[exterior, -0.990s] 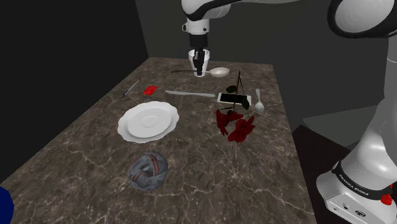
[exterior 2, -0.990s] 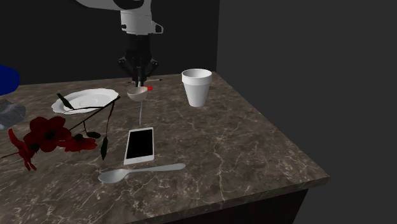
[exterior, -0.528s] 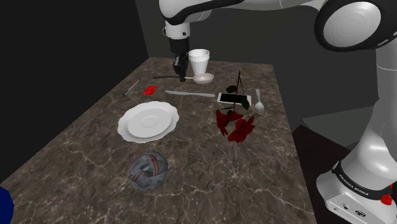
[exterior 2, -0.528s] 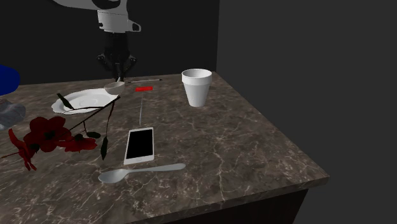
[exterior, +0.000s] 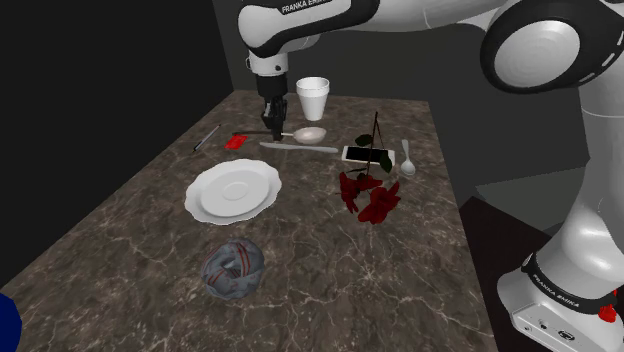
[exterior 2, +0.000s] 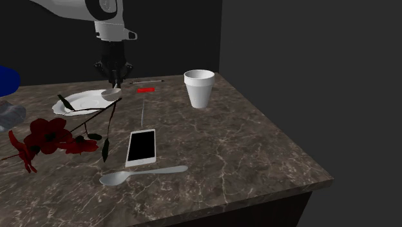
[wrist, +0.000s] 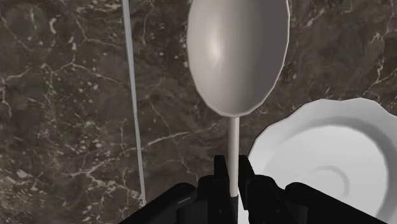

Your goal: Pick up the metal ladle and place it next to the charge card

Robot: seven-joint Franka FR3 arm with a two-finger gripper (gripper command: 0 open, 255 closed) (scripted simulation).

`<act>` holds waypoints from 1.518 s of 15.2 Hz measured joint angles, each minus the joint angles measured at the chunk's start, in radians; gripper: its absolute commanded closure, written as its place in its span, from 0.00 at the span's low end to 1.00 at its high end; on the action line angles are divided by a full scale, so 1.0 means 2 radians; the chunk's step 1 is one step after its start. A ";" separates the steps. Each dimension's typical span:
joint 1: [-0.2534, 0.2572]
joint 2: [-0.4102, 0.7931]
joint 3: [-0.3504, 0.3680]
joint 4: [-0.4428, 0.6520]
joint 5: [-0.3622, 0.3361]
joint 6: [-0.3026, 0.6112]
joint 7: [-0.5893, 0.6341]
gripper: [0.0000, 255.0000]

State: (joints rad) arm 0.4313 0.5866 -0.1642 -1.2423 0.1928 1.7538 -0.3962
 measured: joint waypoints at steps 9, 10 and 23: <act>0.001 0.012 0.001 -0.042 0.004 0.053 -0.008 1.00; 0.001 0.013 0.001 -0.044 0.004 0.057 -0.009 1.00; 0.002 0.021 0.003 -0.061 0.006 0.081 -0.012 0.00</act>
State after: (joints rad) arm 0.4345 0.6277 -0.1591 -1.3645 0.2051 1.9156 -0.4194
